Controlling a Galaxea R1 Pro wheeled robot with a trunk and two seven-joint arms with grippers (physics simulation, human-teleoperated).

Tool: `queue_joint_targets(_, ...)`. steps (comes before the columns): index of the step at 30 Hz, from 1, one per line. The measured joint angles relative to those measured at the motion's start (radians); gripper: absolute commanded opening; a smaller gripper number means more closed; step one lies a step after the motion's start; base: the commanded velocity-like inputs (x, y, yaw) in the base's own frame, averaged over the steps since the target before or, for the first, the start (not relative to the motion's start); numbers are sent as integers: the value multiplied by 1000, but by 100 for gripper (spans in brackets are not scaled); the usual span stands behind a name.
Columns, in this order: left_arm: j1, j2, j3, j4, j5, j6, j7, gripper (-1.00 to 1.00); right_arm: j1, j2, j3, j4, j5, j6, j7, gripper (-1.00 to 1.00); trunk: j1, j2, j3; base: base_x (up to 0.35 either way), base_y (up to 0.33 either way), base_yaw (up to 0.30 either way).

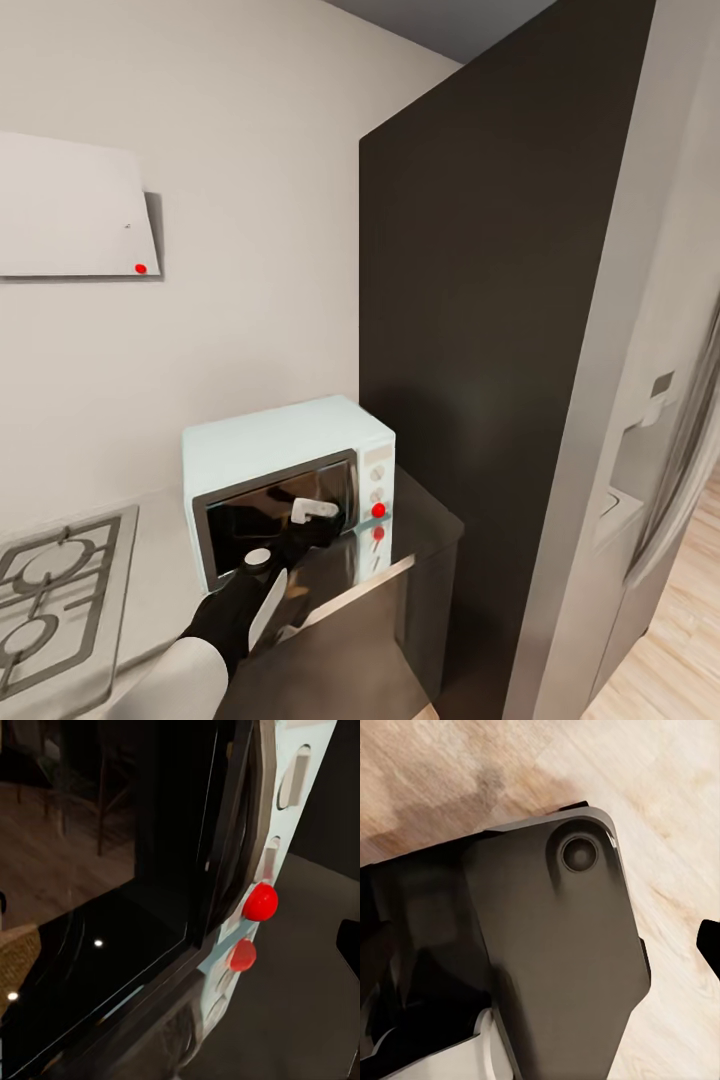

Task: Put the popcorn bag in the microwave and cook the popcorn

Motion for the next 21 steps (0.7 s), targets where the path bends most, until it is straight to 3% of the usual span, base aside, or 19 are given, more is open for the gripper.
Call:
queue_joint_targets(7,7,-1,-5,0,2,-2,-12,100,0,0,0,0,0,0,0,100,0,-1,0,16,0,0)
queue_joint_targets(21,0,0,0,0,0,-2,0,100,0,0,0,0,0,0,0,100,1,0,0,-320,0,0)
